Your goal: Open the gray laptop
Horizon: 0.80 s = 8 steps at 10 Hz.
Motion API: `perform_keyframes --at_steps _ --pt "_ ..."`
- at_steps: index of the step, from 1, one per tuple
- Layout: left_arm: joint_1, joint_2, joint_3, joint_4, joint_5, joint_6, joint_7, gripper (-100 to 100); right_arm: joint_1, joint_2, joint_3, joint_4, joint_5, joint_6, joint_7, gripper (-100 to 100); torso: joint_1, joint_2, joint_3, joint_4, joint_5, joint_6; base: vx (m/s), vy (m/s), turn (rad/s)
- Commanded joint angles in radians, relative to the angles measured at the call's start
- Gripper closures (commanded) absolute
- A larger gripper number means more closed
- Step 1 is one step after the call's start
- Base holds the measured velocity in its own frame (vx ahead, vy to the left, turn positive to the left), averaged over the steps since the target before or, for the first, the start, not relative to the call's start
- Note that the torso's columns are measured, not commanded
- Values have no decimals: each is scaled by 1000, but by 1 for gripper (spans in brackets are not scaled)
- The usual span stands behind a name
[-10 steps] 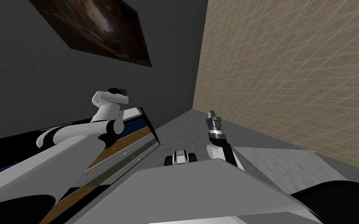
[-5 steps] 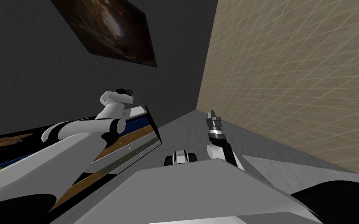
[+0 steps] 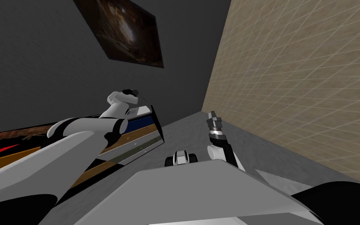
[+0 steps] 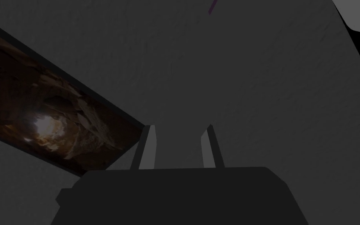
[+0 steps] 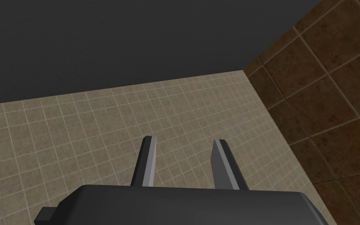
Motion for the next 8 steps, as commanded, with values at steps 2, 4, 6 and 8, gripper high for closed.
perform_keyframes --at_steps 2,4,6,8 --pt "-9 5 -50 9 31 -3 5 100 0 0 0 0 0 0 0 0 2 1 0 0 0 4 5 -13 0" --pt "1 -3 -5 16 61 -30 51 100 0 0 0 0 0 0 0 0 4 1 0 1 1 2 5 61 68" --pt "8 -9 25 21 80 -49 81 100 0 0 0 0 0 0 0 0 6 -2 -2 -1 3 2 -2 83 45" --pt "15 -14 56 26 100 -67 111 100 0 0 0 0 0 0 0 0 4 -4 -3 -2 2 2 -7 69 41"
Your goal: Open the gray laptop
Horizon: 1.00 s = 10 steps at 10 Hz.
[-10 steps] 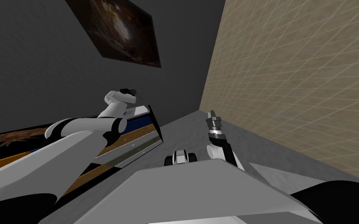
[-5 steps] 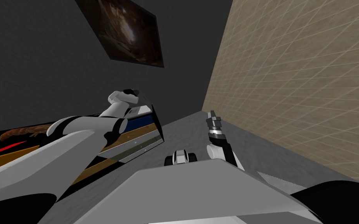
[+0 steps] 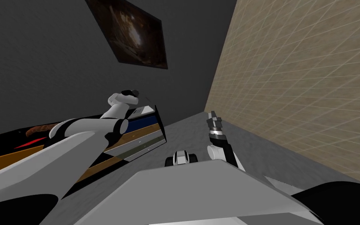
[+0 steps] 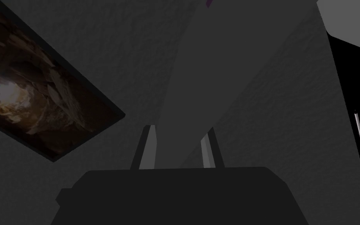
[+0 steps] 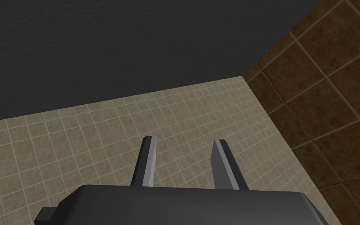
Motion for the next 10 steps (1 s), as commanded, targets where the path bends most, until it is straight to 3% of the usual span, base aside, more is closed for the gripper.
perform_keyframes --at_steps 1,2,3,4,6,7,8,9,10 --pt "10 -8 42 7 27 -26 45 100 0 0 0 0 0 0 0 0 -2 0 0 0 -1 0 -5 54 61" --pt "13 -11 58 10 37 -35 60 100 0 0 0 0 0 0 0 0 -2 0 0 0 -1 0 0 66 45" --pt "12 -8 48 5 30 -26 48 100 0 0 0 0 0 0 0 0 -2 0 0 0 -1 1 -2 32 11" --pt "63 42 32 -45 58 -53 101 100 0 0 0 0 0 0 0 0 -4 1 0 0 -2 1 100 -35 136" --pt "104 54 32 -71 58 -53 153 100 0 0 0 0 0 0 0 0 -5 1 1 2 -4 0 103 -26 83" --pt "104 54 32 -71 58 -53 164 100 0 0 0 0 0 0 0 0 -5 5 3 2 -3 2 7 1 -18" --pt "154 105 15 -123 86 -78 202 100 0 0 0 0 0 0 0 0 -4 7 4 2 -3 2 69 -18 125" --pt "158 115 15 -106 86 -78 226 100 0 0 0 0 0 0 0 0 -3 5 4 4 -3 -3 117 -37 109" --pt "196 115 15 -147 86 -78 259 100 0 0 0 0 0 0 0 0 -4 5 4 4 -3 -2 68 -24 33"
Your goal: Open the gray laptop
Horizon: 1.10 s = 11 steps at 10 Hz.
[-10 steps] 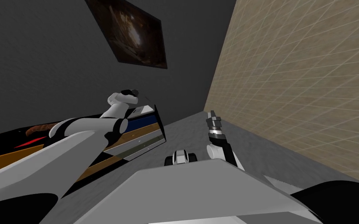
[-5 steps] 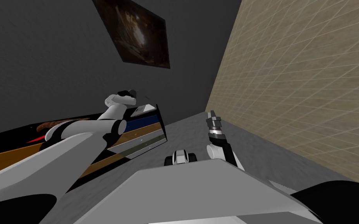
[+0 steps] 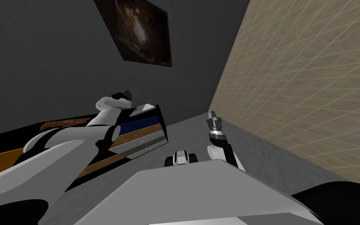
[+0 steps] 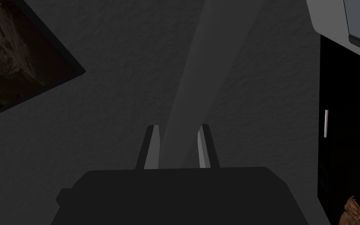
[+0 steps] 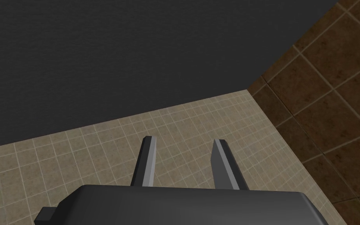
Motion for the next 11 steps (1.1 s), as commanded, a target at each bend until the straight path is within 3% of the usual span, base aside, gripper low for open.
perform_keyframes --at_steps 1,2,3,5,6,7,9,10,11 --pt "38 15 -6 -29 12 -9 67 100 0 0 0 0 0 0 0 0 -1 1 0 -1 0 3 10 -6 -16" --pt "88 65 -24 -78 40 -33 103 100 0 0 0 0 0 0 0 0 -1 3 1 0 -1 4 75 -32 101" --pt "130 77 -24 -105 40 -33 134 100 0 0 0 0 0 0 0 0 -1 2 1 1 0 -2 111 -50 130" --pt "130 77 -24 -105 40 -33 180 100 0 0 0 0 0 0 0 0 0 2 0 0 0 3 34 -12 12" --pt "178 123 -41 -147 67 -58 215 100 0 0 0 0 0 0 0 0 0 3 2 0 0 3 86 -18 125" --pt "221 138 -41 -181 67 -58 244 100 0 0 0 0 0 0 0 0 0 2 1 1 0 -2 121 -34 126" --pt "221 138 -41 -181 67 -58 293 100 0 0 0 0 0 0 0 0 -1 1 0 -1 0 4 32 -17 6" --pt "272 189 -58 -229 94 -83 325 100 0 0 0 0 0 0 0 0 -1 2 1 -1 0 4 73 -37 126" --pt "294 200 -58 -252 94 -83 351 100 0 0 0 0 0 0 0 0 -2 0 0 0 -1 -1 104 -55 114"
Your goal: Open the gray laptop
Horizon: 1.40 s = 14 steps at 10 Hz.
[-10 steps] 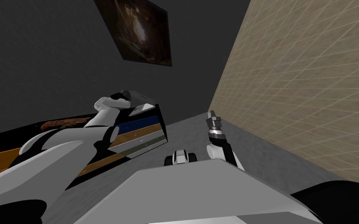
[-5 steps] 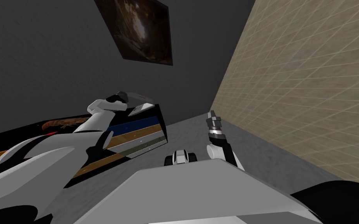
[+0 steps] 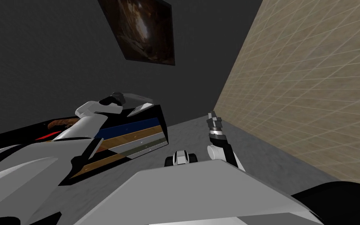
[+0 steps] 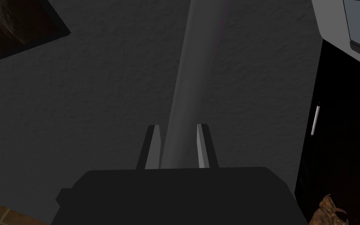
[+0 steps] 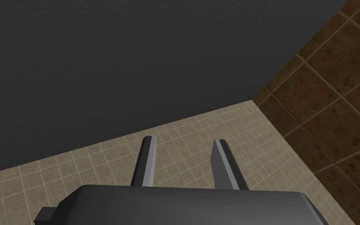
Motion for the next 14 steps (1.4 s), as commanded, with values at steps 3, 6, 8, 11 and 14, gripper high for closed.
perform_keyframes --at_steps 3,6,8,11,14 --pt "115 82 -19 -101 37 -42 133 100 0 0 0 0 0 0 0 0 3 1 0 -2 2 4 46 -27 45" --pt "160 95 -19 -131 37 -42 215 100 0 0 0 0 0 0 0 0 2 -1 -1 -2 1 4 62 -25 42" --pt "237 156 -36 -207 64 -66 271 100 0 0 0 0 0 0 0 0 2 -2 -2 -2 2 1 95 -49 129" --pt "294 207 -53 -252 91 -91 355 100 0 0 0 0 0 0 0 0 5 -1 -2 -3 3 4 45 -17 44" --pt "343 218 -53 -283 91 -91 437 100 0 0 0 0 0 0 0 0 3 -3 -3 -4 3 5 61 -33 44"
